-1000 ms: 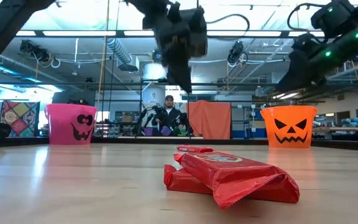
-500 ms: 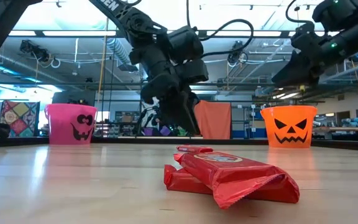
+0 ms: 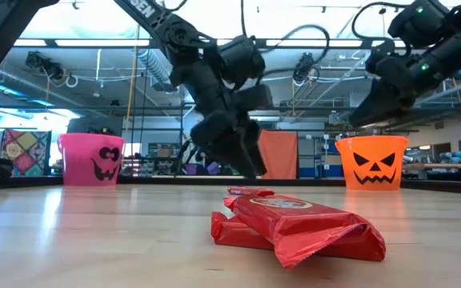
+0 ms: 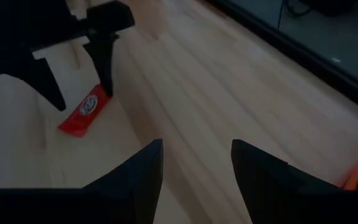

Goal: Sort candy by brand, put in halloween buckets
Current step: Put the red chocolate bar into the orange bucket

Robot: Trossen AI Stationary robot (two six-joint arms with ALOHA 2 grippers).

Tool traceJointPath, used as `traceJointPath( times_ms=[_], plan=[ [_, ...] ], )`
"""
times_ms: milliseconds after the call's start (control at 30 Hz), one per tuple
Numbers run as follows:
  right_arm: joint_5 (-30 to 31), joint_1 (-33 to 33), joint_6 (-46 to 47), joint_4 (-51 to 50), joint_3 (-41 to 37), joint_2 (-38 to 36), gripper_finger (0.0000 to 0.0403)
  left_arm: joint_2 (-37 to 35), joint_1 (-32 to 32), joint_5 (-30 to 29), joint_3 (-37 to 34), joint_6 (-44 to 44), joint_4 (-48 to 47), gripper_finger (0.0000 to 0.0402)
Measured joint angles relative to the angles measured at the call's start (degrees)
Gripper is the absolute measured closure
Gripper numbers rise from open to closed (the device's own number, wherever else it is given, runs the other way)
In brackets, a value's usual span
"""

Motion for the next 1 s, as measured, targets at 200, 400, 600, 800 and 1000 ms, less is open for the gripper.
traceJointPath(
  times_ms=[200,400,600,800,1000],
  plan=[
    [0.3,1.2,0.7,1.8,0.0,2.7,0.0202,2.7,-0.5,-1.1,0.1,4.5,-1.8,0.0043],
    [0.1,3.0,3.3,2.0,0.0,3.1,0.0202,2.9,-0.5,-1.4,0.1,3.2,-2.4,0.0082],
    [2.8,5.0,7.2,4.0,0.0,3.4,0.0202,2.9,0.7,-1.9,0.3,-0.5,-7.3,0.0169],
    [2.9,6.4,7.5,6.7,0.0,4.4,0.0202,3.0,2.7,3.0,0.2,-5.8,-7.7,0.0226],
    [6.4,10.1,8.8,10.2,0.0,8.3,0.0202,1.9,2.6,3.4,0.3,-11.8,-8.4,0.0254]
  ],
)
